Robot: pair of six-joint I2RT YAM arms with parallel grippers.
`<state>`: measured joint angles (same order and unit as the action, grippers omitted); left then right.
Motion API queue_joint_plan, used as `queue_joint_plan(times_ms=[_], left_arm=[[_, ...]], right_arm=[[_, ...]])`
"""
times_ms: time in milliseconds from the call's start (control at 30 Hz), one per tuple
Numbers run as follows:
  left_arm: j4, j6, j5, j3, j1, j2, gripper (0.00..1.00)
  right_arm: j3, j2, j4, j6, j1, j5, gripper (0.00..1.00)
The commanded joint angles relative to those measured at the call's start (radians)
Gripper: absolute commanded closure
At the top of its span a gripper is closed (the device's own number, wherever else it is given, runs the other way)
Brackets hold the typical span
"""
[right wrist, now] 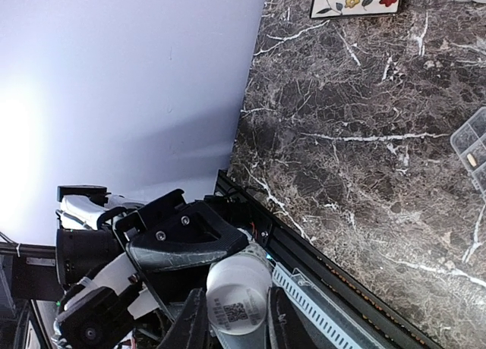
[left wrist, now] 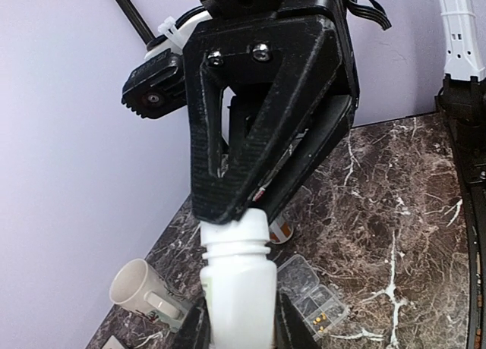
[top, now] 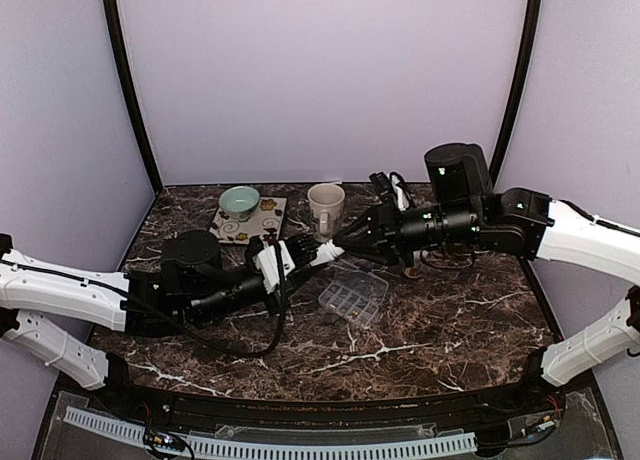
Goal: Sort the pills into containers
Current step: Screw the lid of the pill bottle onto the pill bottle.
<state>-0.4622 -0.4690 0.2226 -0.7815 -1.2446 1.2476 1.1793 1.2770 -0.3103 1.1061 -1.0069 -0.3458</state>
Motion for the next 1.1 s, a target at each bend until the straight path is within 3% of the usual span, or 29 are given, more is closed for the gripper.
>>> queue_joint_plan(times_ms=[0, 267, 700, 867, 1067], left_arm=[[-0.398, -0.154, 0.043, -0.007, -0.084, 0.026, 1.0], [-0.65, -0.341, 0.159, 0.03, -0.165, 0.109, 1.0], [-0.62, -0.39, 0.166, 0.024, -0.171, 0.134, 1.0], [-0.582, -0.345, 0.172, 0.029, -0.171, 0.116, 1.0], [-0.546, -0.308, 0.19, 0.049, -0.17, 0.089, 1.0]], right_arm=[[-0.034, 0.055, 0.141, 0.157, -0.047, -0.082, 0.97], [0.019, 0.082, 0.128, 0.253, -0.051, -0.036, 0.98], [0.175, 0.16, -0.036, 0.228, -0.067, 0.026, 0.97], [0.23, 0.166, -0.086, 0.175, -0.076, 0.068, 0.91], [0.244, 0.126, -0.097, 0.124, -0.082, 0.122, 0.72]])
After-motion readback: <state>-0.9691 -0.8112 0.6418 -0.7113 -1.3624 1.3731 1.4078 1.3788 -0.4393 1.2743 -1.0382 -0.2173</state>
